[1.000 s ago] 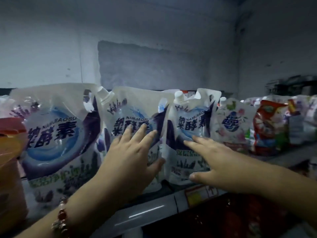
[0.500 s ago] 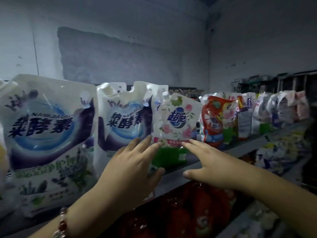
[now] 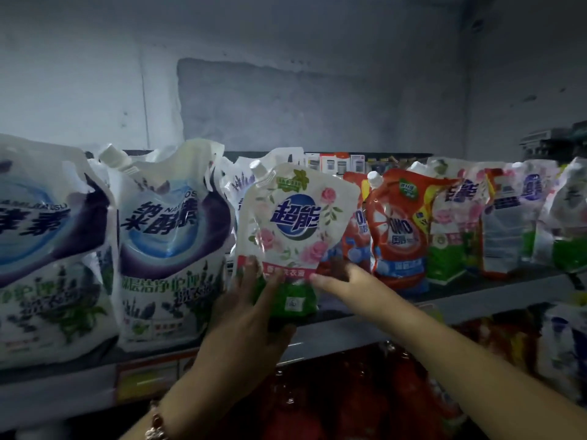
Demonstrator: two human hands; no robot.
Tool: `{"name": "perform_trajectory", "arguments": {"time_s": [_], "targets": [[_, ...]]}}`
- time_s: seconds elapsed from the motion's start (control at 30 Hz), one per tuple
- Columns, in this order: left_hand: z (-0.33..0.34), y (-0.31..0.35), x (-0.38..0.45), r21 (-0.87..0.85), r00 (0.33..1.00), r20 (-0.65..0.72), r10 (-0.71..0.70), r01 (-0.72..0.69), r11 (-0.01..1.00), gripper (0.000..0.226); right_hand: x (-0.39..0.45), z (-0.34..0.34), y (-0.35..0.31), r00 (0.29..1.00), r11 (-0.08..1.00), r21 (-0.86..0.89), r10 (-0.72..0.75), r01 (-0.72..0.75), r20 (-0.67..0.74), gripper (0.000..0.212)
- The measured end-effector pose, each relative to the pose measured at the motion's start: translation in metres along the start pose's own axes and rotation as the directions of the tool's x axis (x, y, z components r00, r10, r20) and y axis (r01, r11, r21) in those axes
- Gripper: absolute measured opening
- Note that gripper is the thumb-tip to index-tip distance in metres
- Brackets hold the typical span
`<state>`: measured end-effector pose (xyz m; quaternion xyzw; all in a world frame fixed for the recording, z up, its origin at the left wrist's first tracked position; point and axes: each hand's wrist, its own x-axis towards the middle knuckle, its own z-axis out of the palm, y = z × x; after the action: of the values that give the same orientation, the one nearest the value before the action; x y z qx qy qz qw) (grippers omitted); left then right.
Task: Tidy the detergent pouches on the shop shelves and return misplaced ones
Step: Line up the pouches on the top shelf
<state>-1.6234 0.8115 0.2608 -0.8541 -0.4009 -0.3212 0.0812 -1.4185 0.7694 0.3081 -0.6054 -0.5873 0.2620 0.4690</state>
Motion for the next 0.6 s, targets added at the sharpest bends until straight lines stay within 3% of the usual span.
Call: {"name": "perform_trajectory", "arguments": {"time_s": [0.13,0.27,0.43,0.47,0.53,0.6], "targets": [[0.007,-0.007,-0.005,-0.077,0.999,-0.053,0.007,-0.011,0.997,0.085,0.033,0.028,-0.002,0.999,0.953,0.303,0.005,-0.021,0.052,0.054],[-0.001,-0.003,-0.008,-0.171,0.998,-0.013,-0.064,0.061,0.983,0.084,0.047,0.045,-0.003,0.990,0.854,0.509,-0.047,0.110,-0.135,0.030],[-0.007,0.014,-0.008,-0.295,0.931,-0.341,-0.128,0.023,0.955,0.100,0.025,0.023,-0.026,0.949,0.725,0.620,-0.168,0.301,-0.265,0.025],[-0.013,0.026,-0.003,-0.445,0.933,-0.318,-0.170,0.011,0.896,0.102,0.014,0.013,-0.032,0.941,0.716,0.616,-0.198,0.329,-0.273,0.024],[-0.025,0.054,0.004,-0.785,0.957,-0.186,-0.222,-0.009,0.619,0.093,-0.012,-0.009,-0.040,0.933,0.717,0.598,-0.246,0.357,-0.261,0.026],[-0.026,0.073,0.005,-0.917,0.968,-0.061,-0.242,0.042,0.397,0.072,-0.044,-0.033,-0.042,0.927,0.806,0.463,-0.283,0.369,-0.245,0.022]]}}
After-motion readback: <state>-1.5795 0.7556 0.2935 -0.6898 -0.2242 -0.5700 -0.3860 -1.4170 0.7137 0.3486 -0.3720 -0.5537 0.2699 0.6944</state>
